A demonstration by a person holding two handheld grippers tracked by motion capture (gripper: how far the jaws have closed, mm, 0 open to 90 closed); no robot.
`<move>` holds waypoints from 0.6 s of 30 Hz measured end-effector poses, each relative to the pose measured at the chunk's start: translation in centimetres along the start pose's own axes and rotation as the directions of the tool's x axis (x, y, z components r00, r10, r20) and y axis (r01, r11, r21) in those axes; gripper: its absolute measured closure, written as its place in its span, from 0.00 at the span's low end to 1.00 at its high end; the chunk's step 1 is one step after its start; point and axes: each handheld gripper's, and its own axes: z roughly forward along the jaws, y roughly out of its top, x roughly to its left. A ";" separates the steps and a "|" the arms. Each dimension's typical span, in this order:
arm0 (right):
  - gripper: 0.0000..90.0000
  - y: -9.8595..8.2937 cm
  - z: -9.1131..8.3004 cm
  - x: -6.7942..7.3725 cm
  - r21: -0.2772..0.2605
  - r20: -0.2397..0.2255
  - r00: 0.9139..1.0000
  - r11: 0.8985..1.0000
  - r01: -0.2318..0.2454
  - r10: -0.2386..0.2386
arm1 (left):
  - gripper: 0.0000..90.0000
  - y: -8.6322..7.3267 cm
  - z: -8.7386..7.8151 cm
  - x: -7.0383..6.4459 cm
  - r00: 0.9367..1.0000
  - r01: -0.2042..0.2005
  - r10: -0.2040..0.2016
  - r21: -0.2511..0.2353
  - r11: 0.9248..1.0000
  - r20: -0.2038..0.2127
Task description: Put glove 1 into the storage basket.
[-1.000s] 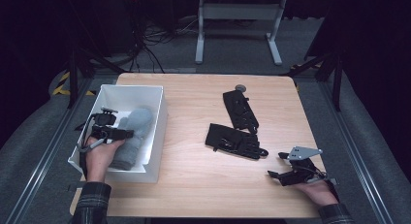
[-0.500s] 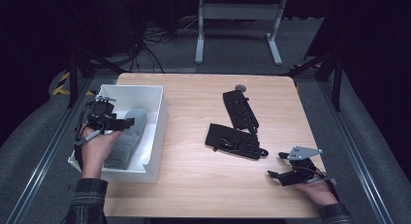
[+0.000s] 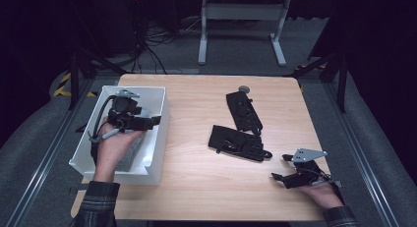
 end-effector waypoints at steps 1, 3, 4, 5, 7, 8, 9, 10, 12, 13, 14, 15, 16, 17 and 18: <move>0.17 0.0 0.0 0.0 0.000 0.000 1.000 1.000 0.000 0.000 | 0.21 0.0 0.0 0.0 1.000 0.000 0.000 0.000 1.000 0.000; 0.17 0.0 0.0 0.0 0.000 0.000 1.000 1.000 0.000 0.000 | 0.20 0.5 0.5 -1.5 0.999 -0.026 0.026 -0.004 1.000 0.028; 0.17 0.0 0.0 0.0 0.000 0.000 1.000 1.000 0.000 0.000 | 0.20 0.5 0.5 -1.5 0.999 -0.026 0.026 -0.004 1.000 0.028; 0.17 0.0 0.0 0.0 0.000 0.000 1.000 1.000 0.000 0.000 | 0.20 0.7 0.9 -2.5 0.998 -0.051 0.051 -0.002 0.999 0.048; 0.17 0.0 0.0 0.0 0.000 0.000 1.000 1.000 0.000 0.000 | 0.19 0.9 1.4 -3.6 0.995 -0.076 0.076 -0.005 0.997 0.067; 0.17 0.0 0.0 0.0 0.000 0.000 1.000 1.000 0.000 0.000 | 0.18 0.9 1.4 -3.6 0.995 -0.076 0.076 -0.005 0.997 0.067; 0.17 0.0 0.0 0.0 0.000 0.000 1.000 1.000 0.000 0.000 | 0.17 1.0 1.7 -4.1 0.993 -0.093 0.093 -0.002 0.996 0.077; 0.17 0.0 0.0 0.0 0.000 0.000 1.000 1.000 0.000 0.000 | 0.17 1.0 2.0 -4.6 0.991 -0.102 0.101 -0.003 0.995 0.085; 0.17 0.0 0.0 0.0 0.000 0.000 1.000 1.000 0.000 0.000 | 0.17 1.0 2.5 -5.5 0.988 -0.114 0.114 -0.005 0.994 0.100; 0.17 0.0 0.0 0.0 0.000 0.000 1.000 1.000 0.000 0.000 | 0.17 1.0 2.8 -6.0 0.987 -0.123 0.123 -0.004 0.992 0.107; 0.17 0.0 0.0 0.0 0.000 0.000 1.000 1.000 0.000 0.000 | 0.16 1.0 3.3 -7.0 0.982 -0.143 0.142 0.001 0.990 0.125; 0.17 0.0 0.0 0.0 0.000 0.000 1.000 1.000 0.000 0.000 | 0.16 1.0 3.3 -7.0 0.982 -0.143 0.142 0.001 0.990 0.125; 0.17 0.0 0.0 0.0 0.000 0.000 1.000 1.000 0.000 0.000 | 0.16 1.0 3.8 -8.0 0.978 -0.160 0.159 -0.002 0.987 0.134; 0.17 0.0 0.0 0.0 0.000 0.000 1.000 1.000 0.000 0.000 | 0.16 0.9 4.1 -8.5 0.977 -0.165 0.164 -0.004 0.986 0.138; 0.17 0.0 0.0 0.0 0.000 0.000 1.000 1.000 0.000 0.000 | 0.16 0.9 4.3 -9.0 0.974 -0.179 0.177 0.001 0.984 0.142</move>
